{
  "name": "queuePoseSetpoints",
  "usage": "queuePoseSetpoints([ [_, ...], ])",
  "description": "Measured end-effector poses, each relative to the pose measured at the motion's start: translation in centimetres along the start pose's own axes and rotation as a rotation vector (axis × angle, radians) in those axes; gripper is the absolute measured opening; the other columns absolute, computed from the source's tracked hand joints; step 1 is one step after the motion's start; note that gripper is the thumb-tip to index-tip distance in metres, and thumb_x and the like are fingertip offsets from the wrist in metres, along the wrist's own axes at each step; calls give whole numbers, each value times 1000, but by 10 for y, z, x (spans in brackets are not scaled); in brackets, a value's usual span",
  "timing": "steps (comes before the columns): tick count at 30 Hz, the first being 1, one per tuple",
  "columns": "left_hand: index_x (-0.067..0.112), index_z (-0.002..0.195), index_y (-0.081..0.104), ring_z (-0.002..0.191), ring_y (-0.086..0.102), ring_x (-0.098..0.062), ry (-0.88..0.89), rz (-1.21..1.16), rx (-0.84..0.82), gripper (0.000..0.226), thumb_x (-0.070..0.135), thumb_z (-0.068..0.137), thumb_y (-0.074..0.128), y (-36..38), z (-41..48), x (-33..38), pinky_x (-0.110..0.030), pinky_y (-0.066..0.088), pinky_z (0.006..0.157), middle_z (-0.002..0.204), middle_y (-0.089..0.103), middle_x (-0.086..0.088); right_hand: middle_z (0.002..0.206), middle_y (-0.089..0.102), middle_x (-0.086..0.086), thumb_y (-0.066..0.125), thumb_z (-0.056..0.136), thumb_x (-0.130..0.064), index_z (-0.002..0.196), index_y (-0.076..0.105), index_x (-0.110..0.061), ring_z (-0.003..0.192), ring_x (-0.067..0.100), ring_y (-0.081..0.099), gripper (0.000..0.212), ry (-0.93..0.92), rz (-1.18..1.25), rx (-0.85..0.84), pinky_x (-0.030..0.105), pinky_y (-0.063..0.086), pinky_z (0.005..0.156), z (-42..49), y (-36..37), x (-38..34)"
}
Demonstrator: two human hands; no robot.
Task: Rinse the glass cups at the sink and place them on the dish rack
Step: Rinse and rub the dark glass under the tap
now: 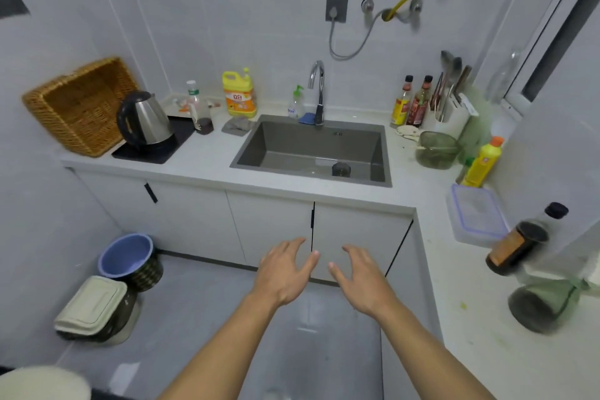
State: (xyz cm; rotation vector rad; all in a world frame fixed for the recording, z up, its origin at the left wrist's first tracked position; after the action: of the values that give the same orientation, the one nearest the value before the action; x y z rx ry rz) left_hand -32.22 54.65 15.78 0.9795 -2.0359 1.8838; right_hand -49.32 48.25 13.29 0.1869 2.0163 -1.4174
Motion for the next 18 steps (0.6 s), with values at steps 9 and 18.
queuePoseSetpoints([
  [9, 26, 160, 37, 152, 35, -20, 48, -9, -22, 63, 60, 106, 39, -16, 175, -8, -35, 26, 124, 164, 42, 0, 166, 27, 2, 45, 105, -54, 161, 26, -20, 149, 21, 34, 68, 71, 0, -7, 36, 30, 123, 161, -17, 10],
  [18, 24, 160, 35, 149, 37, -22, 92, 42, -103, 60, 49, 107, 45, -26, 330, -5, -35, 26, 122, 162, 43, 0, 164, 29, 3, 52, 105, -42, 159, 27, -17, 148, 21, 33, 65, 126, 10, -23, 35, 32, 120, 299, -40, 7],
])
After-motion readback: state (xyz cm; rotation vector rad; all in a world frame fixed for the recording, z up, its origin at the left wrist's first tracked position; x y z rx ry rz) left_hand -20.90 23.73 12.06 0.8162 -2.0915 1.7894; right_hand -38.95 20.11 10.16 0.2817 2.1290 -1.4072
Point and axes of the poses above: each hand's wrist, its own z-axis towards the middle knuckle, its own y-axis out of the palm, x = y × z, the point moved 9 cm from there along z, towards the middle knuckle
